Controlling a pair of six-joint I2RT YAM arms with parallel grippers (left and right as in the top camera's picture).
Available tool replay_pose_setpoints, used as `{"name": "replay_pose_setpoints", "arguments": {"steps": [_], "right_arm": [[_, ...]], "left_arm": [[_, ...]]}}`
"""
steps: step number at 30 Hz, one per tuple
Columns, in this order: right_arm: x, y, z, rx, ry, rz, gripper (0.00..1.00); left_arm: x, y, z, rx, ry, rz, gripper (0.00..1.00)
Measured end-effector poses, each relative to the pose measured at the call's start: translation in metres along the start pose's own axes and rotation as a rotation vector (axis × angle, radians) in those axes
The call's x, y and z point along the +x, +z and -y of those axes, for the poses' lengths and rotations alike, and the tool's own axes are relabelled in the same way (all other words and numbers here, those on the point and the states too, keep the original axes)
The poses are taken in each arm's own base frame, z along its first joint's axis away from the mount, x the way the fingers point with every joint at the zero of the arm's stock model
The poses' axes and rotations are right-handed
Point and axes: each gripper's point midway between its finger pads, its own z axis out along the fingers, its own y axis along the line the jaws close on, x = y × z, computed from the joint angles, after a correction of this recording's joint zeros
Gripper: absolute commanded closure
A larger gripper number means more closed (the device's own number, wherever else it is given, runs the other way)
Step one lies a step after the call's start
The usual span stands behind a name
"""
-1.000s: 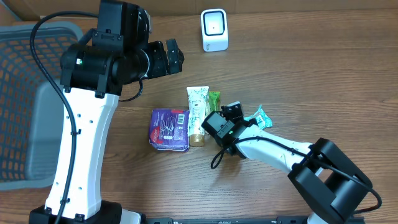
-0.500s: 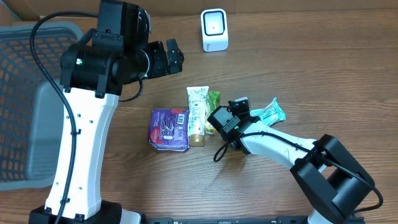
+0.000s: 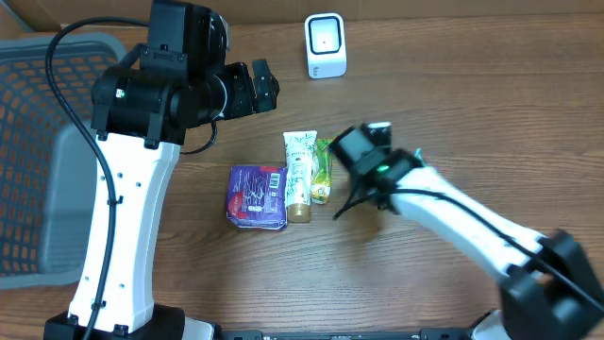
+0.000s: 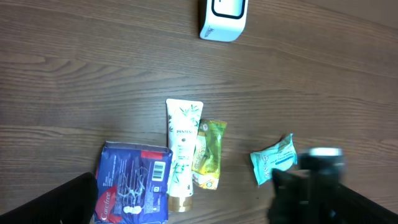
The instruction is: Scan the item barcode
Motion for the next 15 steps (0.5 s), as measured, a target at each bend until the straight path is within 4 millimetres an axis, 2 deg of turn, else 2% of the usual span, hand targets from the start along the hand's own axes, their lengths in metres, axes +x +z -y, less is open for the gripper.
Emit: {"name": "replay_pose_setpoints", "arguments": {"steps": [1, 2, 3, 6, 11, 15], "right_arm": [[-0.008, -0.009, 0.007, -0.041, 0.054, 0.004, 0.74], [-0.013, -0.014, 0.013, -0.066, 0.092, 0.0, 0.47], [-0.016, -0.017, 0.019, -0.086, 0.129, -0.008, 0.36], [-0.022, -0.014, 0.046, -0.131, 0.249, -0.058, 0.31], [-0.02, 0.006, 0.09, -0.194, 0.456, -0.186, 0.31], [-0.012, 0.025, 0.109, -0.239, 0.564, -0.284, 0.32]], "left_arm": [[0.0, 0.0, 0.0, 0.0, 0.0, 0.0, 0.0], [0.0, 0.0, 0.0, 0.0, 0.0, 0.0, 0.01], [0.0, 0.0, 0.0, 0.0, 0.0, 0.0, 0.01], [0.0, 0.0, 0.0, 0.0, 0.0, 0.0, 0.0], [0.0, 0.0, 0.0, 0.0, 0.0, 0.0, 0.01], [0.0, 0.0, 0.0, 0.0, 0.0, 0.0, 0.0]]}}
